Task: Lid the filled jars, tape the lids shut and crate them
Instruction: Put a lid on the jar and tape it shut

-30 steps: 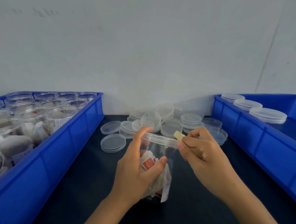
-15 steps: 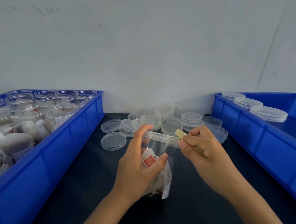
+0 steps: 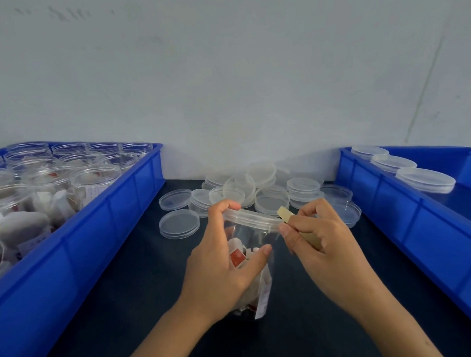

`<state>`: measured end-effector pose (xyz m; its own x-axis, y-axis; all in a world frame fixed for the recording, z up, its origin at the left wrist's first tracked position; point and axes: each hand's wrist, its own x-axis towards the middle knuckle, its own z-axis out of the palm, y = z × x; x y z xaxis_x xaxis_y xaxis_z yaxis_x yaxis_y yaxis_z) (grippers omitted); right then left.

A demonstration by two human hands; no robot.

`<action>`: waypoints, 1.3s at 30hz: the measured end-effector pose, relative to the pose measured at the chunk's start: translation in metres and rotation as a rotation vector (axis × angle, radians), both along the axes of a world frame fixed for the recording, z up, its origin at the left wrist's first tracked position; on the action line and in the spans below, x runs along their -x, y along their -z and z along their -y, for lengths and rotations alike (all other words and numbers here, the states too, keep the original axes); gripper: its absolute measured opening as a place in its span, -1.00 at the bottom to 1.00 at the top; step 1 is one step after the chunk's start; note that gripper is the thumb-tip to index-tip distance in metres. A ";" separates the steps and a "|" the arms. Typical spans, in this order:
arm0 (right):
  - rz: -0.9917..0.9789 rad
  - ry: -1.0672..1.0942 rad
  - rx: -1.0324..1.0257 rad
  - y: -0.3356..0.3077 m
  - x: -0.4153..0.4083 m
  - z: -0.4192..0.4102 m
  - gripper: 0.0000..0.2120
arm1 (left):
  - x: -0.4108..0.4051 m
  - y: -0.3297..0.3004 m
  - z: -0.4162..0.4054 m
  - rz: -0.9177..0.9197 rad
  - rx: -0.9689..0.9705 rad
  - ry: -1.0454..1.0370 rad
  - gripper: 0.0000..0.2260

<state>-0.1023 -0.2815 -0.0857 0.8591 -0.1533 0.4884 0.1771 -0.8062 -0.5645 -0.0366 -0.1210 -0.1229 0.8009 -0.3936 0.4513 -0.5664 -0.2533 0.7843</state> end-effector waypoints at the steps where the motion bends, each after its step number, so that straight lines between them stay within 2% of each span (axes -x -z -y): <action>1: 0.003 -0.008 -0.005 -0.001 0.001 0.000 -0.72 | 0.000 0.000 0.000 -0.005 -0.005 -0.002 -0.43; 7: -0.010 -0.047 0.020 -0.001 0.002 -0.002 -0.71 | -0.001 -0.001 0.002 -0.005 -0.038 -0.042 -0.32; 19: 0.011 -0.062 0.100 -0.002 0.003 0.000 -0.68 | 0.001 -0.005 0.004 -0.026 -0.013 -0.093 -0.36; 30: 0.043 -0.066 0.137 -0.005 0.005 0.007 -0.64 | -0.001 -0.007 0.002 -0.018 -0.047 -0.123 -0.27; 39: 0.038 0.010 0.249 -0.004 0.005 0.005 -0.58 | 0.002 -0.007 0.004 -0.006 -0.083 -0.122 -0.36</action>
